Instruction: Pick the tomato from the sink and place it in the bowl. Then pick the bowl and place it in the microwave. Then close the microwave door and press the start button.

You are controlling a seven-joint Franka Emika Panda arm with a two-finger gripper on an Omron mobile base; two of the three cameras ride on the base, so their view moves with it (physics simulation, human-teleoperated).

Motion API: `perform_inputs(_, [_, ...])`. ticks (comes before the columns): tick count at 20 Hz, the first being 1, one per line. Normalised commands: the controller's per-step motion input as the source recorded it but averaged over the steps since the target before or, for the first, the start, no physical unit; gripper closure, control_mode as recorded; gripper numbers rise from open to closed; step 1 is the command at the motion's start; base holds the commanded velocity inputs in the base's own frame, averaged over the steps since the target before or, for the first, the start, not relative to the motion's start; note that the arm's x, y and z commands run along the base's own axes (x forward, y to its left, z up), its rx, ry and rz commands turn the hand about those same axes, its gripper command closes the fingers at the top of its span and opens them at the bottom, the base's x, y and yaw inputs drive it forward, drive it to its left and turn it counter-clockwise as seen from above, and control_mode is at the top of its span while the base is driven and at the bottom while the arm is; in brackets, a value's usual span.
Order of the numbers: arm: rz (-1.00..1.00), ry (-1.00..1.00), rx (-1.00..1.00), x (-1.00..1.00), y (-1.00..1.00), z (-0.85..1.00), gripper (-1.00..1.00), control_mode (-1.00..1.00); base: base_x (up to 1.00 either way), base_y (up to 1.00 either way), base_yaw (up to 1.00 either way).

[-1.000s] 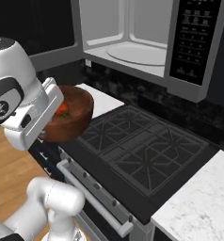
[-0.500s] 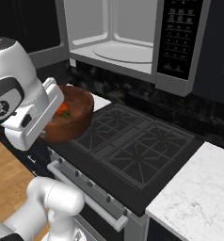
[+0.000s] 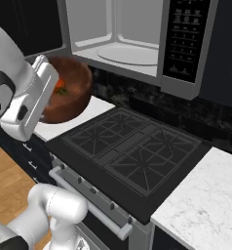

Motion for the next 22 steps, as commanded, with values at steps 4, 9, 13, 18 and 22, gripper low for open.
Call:
perform_inputs(4, [0.00,-0.51,0.00,0.31,0.00,0.49,1.00,-1.00,0.00,0.00,0.00])
perform_inputs(9, [0.00,-0.18,0.01,0.60,-0.04,0.33,1.00,-1.00,0.00,0.00,0.00])
perform_inputs(13, [0.00,0.02,0.03,0.71,-0.18,0.13,1.00,-1.00,0.00,0.00,0.00])
perform_inputs(18, [-0.06,0.01,0.01,0.74,-0.20,0.00,1.00,-1.00,0.00,0.00,0.00])
perform_inputs(22, [-0.19,0.00,0.00,0.86,-0.01,0.00,1.00,-1.00,0.00,0.00,0.00])
